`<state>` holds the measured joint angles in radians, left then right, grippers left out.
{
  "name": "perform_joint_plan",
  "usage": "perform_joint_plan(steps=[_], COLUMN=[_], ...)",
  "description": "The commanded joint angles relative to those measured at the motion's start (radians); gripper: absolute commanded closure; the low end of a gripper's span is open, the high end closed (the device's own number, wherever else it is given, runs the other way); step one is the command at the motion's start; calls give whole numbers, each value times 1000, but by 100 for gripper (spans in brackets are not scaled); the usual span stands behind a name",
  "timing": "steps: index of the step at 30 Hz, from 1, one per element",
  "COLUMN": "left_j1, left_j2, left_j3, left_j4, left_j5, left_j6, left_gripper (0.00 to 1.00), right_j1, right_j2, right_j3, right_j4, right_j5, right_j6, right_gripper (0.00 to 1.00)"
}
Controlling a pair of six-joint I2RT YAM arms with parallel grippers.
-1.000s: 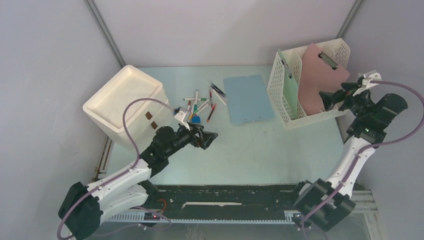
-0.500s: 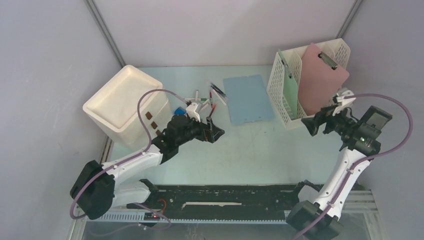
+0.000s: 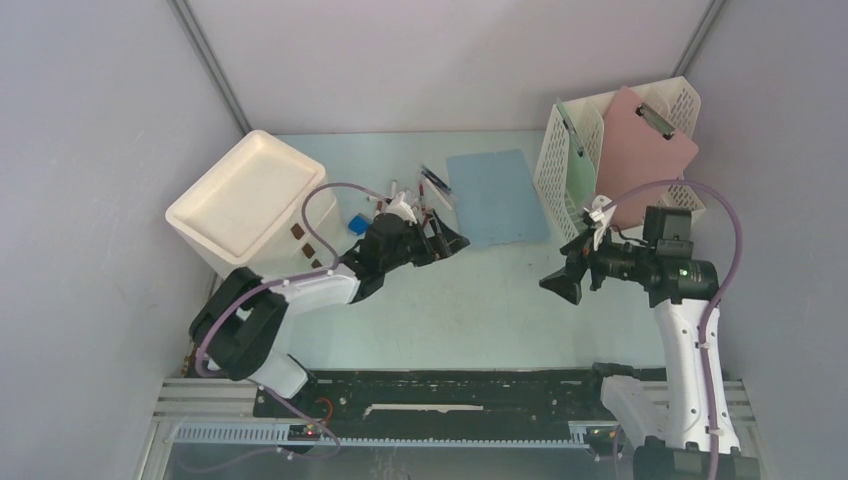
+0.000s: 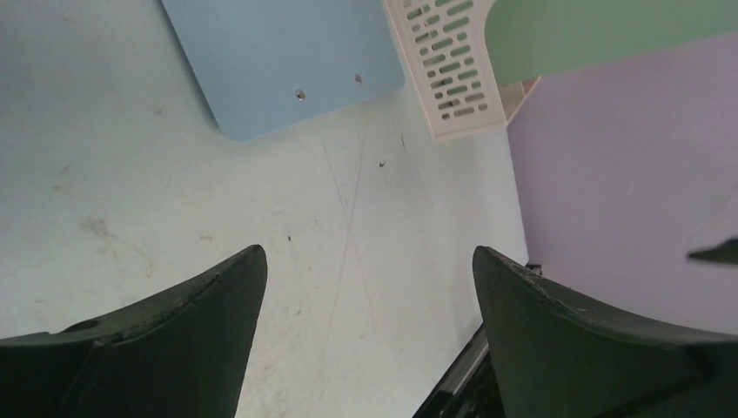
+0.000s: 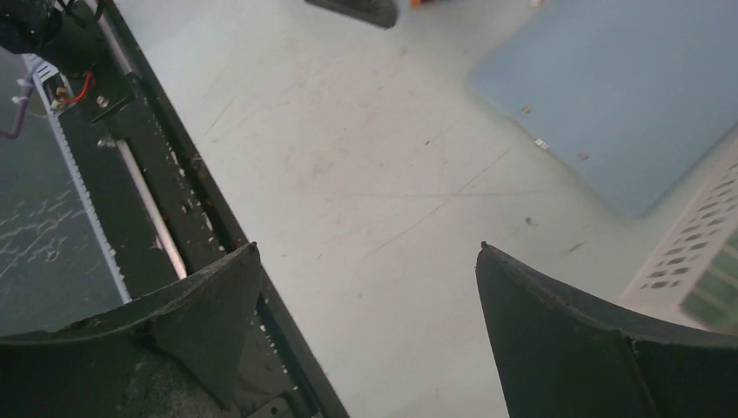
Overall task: Organize the desk
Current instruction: Pick up the folder from the center of the board.
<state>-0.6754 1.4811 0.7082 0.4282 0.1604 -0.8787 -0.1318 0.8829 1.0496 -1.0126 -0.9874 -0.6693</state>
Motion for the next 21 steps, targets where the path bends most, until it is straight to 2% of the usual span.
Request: perform_joint_plan(steps=[1, 11, 21], left_j1=[2, 3, 10], left_j2=[97, 271, 400], left_j3=[85, 237, 306], left_j4=[69, -39, -40], left_j5=[-54, -106, -93], left_j6=[-151, -229, -311], left_gripper=[6, 9, 17], right_j1=[32, 45, 80], right_j2=[-10, 13, 14], right_j3=[-77, -143, -149], right_j4=[80, 100, 97], right_j5=[41, 89, 122], right_j6=[77, 44, 40], right_gripper=[0, 0, 0])
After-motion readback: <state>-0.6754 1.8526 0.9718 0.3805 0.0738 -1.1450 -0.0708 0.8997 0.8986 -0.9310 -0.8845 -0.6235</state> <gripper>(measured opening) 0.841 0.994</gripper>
